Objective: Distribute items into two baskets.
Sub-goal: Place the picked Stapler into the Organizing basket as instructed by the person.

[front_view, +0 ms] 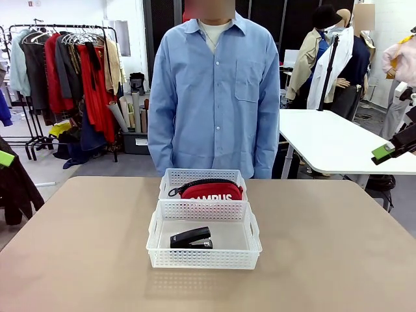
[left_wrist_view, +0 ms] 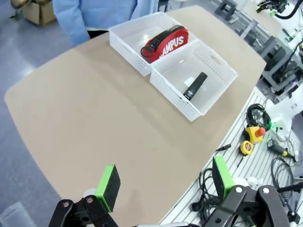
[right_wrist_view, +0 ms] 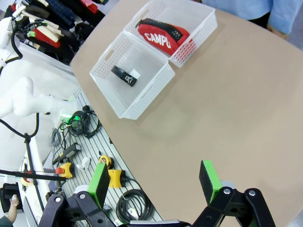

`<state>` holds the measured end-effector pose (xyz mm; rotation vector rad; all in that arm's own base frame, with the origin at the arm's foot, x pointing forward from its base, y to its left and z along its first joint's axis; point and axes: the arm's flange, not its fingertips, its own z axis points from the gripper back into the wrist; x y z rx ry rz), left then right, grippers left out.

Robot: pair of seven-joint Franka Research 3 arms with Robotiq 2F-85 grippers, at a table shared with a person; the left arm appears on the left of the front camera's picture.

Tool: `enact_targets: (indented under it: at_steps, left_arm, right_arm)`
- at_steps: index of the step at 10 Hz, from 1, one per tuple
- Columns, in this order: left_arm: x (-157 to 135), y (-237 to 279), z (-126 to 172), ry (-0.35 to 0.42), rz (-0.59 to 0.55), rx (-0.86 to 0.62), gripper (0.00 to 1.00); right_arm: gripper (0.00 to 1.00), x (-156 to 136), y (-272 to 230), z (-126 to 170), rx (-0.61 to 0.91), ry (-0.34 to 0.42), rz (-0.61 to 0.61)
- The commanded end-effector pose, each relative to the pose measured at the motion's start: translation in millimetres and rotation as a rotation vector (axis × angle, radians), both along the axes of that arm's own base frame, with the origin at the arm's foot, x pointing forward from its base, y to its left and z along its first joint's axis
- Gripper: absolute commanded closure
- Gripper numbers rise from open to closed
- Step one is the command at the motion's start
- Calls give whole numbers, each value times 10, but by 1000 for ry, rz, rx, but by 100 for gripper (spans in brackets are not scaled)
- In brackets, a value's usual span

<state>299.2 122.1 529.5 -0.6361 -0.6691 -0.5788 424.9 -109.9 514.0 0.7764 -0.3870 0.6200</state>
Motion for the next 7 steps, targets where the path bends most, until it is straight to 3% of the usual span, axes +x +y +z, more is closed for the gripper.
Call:
enact_targets:
  at_steps: [1, 7]
  left_arm:
    - [41, 26, -17, 3, -38, -17, 0]
    - [0, 0, 0, 0, 0, 0, 0]
  right_arm:
    - [0, 18, 6, 36, -1, 0, 6]
    - [0, 18, 6, 36, -1, 0, 6]
